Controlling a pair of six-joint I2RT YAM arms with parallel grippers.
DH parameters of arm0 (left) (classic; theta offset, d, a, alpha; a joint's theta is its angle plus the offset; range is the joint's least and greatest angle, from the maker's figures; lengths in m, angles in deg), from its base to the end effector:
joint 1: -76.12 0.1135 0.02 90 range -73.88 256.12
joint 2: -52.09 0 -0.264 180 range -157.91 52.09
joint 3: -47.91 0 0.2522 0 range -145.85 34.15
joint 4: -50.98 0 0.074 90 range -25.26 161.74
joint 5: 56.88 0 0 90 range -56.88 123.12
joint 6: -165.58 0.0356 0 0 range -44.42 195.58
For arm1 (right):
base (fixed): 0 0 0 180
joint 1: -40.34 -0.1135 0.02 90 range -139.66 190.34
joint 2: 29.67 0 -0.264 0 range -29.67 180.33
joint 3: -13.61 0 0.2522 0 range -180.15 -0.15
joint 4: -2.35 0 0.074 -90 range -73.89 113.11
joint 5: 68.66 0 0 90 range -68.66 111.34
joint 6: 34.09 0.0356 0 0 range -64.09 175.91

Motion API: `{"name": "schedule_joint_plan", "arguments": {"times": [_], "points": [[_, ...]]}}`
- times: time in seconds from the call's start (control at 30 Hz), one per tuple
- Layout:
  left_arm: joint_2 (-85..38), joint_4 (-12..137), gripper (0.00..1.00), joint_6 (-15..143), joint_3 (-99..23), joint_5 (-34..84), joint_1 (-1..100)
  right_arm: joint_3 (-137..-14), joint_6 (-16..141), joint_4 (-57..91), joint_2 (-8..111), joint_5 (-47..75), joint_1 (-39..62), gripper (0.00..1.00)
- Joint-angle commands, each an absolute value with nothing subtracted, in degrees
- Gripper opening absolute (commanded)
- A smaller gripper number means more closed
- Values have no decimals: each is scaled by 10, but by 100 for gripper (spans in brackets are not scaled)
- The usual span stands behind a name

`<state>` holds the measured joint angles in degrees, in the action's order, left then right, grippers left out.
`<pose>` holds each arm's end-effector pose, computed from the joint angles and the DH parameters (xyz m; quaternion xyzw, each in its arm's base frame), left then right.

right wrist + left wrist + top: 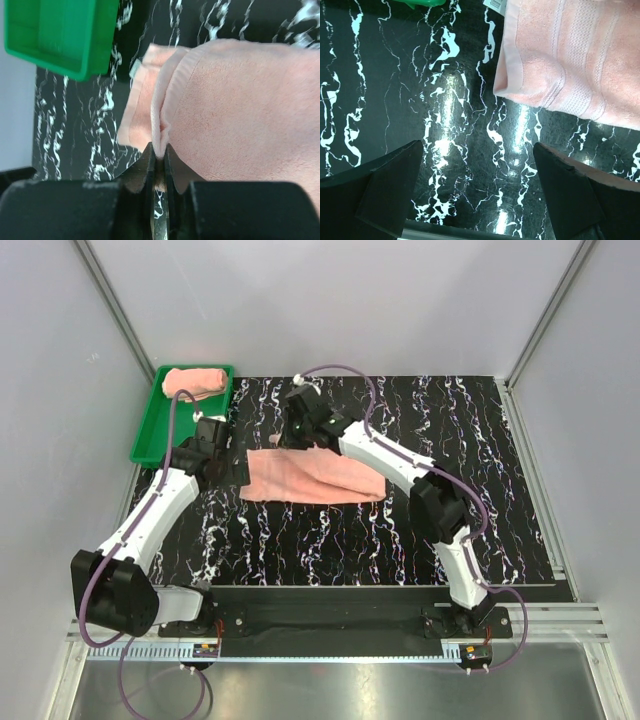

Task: Roll the towels
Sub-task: Fold the towel

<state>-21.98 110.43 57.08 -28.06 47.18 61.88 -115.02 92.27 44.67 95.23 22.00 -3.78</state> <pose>0.2520 -0.0550 0.2841 -0.0696 0.9510 0.0346 0.2992 0.3652 0.3536 0.2781 -0.0585 0.8991 0.2762 0.3344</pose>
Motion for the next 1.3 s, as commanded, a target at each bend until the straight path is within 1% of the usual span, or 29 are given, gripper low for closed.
{"name": "schedule_joint_plan", "arguments": {"times": [0.0,0.03,0.07,0.1,0.13,0.17,0.2,0.23,0.27,0.3,0.33,0.4,0.43,0.5,0.57,0.67,0.8,0.87,0.9,0.93,1.0,1.03,1.13,1.27], "points": [[-221,1102,99,565,-285,497,627,-1113,911,368,934,236,-89,5],[-222,1102,99,564,-285,498,628,-1097,911,350,931,233,-97,6],[-221,1103,99,563,-284,499,631,-1053,912,326,923,226,-105,5],[-221,1102,99,563,-284,502,632,-1027,915,271,917,215,-118,5],[-221,1102,99,562,-284,502,633,-968,917,240,910,215,-126,7],[-222,1102,99,562,-284,501,635,-941,919,181,900,201,-131,9],[-223,1102,99,563,-284,502,635,-918,923,155,899,178,-134,13],[-224,1102,99,563,-284,502,635,-895,923,134,907,168,-141,26],[-226,1103,99,563,-285,501,635,-891,921,131,913,165,-140,32],[-226,1103,99,563,-284,502,636,-887,915,130,918,164,-142,33],[-227,1103,99,563,-284,503,636,-874,912,127,917,163,-144,45],[-229,1103,99,564,-284,505,636,-856,912,116,904,180,-143,61],[-230,1103,99,564,-285,505,636,-839,909,114,884,185,-143,76],[-231,1104,99,564,-285,506,636,-831,898,118,860,206,-144,85],[-233,1100,99,566,-285,501,635,-831,885,133,825,210,-143,88],[-232,1091,99,568,-283,481,634,-827,870,151,767,235,-143,89],[-236,1078,99,564,-282,420,616,-785,866,177,681,272,-142,93],[-240,1056,99,550,-277,368,613,-743,863,193,632,292,-143,94],[-244,1044,95,530,-266,305,613,-723,862,194,614,314,-144,95],[-246,1034,93,518,-260,287,607,-681,864,196,581,328,-142,96],[-262,1006,92,482,-247,264,595,-638,877,199,547,357,-142,98],[-269,1000,91,469,-244,264,588,-599,882,199,517,363,-142,98],[-298,958,91,437,-232,257,579,-538,901,205,463,372,-141,99],[-349,919,89,422,-241,261,577,-488,926,216,417,371,-141,99]]}}
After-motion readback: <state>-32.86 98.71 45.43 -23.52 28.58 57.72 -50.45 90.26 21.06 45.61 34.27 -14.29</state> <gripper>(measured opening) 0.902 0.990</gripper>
